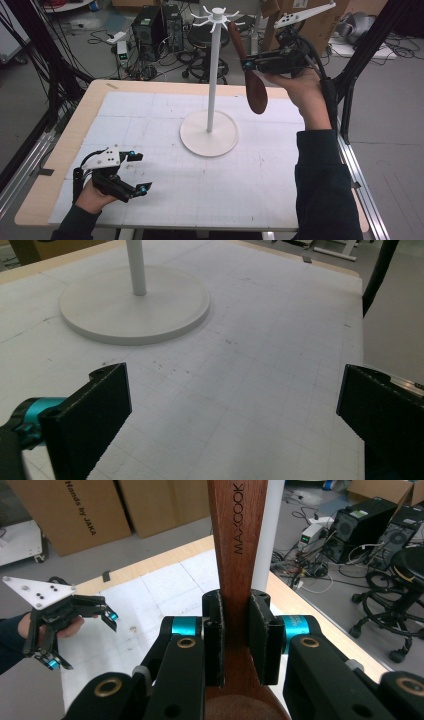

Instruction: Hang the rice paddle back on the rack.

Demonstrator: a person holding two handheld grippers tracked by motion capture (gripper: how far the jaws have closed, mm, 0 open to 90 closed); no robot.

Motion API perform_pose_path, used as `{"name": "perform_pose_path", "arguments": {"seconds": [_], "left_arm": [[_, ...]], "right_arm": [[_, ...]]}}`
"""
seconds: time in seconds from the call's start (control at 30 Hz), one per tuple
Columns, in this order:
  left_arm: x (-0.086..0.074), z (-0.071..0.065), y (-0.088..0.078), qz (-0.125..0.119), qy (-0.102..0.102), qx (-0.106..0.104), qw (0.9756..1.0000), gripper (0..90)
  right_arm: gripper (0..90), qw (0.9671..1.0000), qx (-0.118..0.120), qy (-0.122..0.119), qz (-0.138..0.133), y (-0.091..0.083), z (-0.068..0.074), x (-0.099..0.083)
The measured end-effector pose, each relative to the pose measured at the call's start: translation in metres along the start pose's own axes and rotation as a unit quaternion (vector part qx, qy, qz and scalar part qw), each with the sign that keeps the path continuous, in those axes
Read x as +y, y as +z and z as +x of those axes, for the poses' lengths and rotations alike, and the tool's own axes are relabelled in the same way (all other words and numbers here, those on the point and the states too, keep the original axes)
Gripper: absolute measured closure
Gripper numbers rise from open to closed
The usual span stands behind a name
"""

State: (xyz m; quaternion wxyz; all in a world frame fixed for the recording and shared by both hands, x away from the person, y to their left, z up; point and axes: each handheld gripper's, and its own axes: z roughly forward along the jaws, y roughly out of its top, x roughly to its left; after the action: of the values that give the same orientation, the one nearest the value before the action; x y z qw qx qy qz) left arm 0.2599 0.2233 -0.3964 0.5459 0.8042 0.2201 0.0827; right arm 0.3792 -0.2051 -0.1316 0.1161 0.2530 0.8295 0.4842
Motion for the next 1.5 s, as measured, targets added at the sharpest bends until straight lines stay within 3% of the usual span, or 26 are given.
{"name": "perform_pose_path", "arguments": {"seconds": [0.47,1.17,1.5], "left_arm": [[0.000,0.001,-0.001,-0.003,-0.002,-0.001,1.0000,1.7],[0.002,-0.001,-0.003,-0.008,0.002,-0.002,1.0000,1.7],[0.002,-0.001,-0.004,-0.010,0.001,-0.002,0.9999,1.7]], "right_arm": [[78.5,0.9999,0.001,0.011,0.000,0.007,-0.009,-0.002],[77.4,0.9999,-0.012,0.007,-0.004,0.020,-0.013,-0.002],[73.9,1.0000,-0.004,0.006,0.002,0.025,-0.013,-0.003]]}}
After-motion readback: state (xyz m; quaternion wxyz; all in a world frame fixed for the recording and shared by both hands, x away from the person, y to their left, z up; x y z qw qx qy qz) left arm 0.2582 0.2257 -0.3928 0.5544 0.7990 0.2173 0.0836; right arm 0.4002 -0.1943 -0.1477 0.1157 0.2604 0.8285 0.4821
